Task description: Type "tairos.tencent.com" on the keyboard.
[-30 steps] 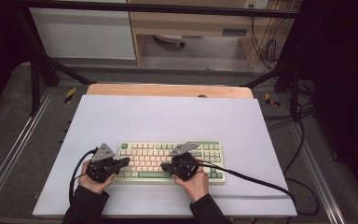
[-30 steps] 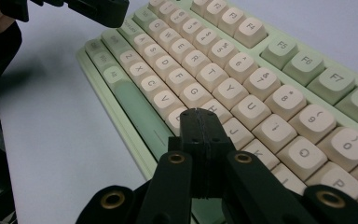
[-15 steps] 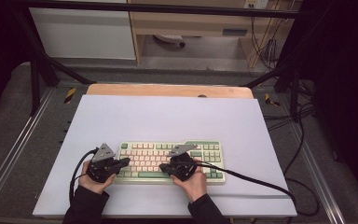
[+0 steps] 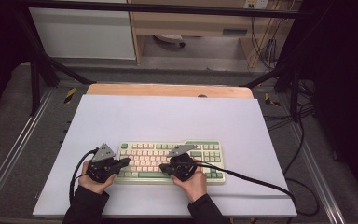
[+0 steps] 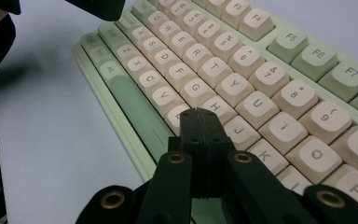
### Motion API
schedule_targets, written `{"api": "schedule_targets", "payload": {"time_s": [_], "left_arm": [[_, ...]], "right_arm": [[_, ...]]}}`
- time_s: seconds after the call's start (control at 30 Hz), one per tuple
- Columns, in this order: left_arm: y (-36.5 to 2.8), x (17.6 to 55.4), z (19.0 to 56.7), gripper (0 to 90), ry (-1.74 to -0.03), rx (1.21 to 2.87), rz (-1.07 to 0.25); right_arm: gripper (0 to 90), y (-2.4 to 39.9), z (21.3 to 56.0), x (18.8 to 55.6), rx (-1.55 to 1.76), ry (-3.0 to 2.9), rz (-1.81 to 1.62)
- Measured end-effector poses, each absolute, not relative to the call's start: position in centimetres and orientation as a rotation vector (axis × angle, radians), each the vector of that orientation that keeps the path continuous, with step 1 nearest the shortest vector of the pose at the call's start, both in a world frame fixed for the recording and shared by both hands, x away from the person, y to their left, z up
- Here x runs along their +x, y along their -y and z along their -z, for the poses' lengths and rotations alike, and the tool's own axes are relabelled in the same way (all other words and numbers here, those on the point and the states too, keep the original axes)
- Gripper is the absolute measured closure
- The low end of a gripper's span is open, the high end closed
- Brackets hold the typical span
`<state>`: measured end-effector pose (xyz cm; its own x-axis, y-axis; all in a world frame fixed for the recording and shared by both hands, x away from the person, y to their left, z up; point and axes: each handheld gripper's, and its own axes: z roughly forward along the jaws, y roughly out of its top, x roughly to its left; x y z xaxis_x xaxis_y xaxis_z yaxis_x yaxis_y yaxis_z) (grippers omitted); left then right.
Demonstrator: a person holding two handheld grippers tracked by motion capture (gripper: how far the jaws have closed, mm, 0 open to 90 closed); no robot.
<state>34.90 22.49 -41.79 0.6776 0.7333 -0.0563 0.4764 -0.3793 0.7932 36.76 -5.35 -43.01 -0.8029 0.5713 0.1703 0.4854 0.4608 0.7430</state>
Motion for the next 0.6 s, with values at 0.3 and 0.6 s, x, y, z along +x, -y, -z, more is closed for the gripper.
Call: {"api": "schedule_targets", "payload": {"time_s": [0.3,0.6], "left_arm": [[-22.5,34.9,41.7,90.0,-0.929,2.047,-0.389],[-22.5,34.8,41.6,90.0,-0.923,2.044,-0.389]], "right_arm": [[90.0,5.3,43.2,36.7,0.941,-2.601,-1.255],[90.0,5.9,42.1,36.6,0.923,-2.583,-1.266]]}}
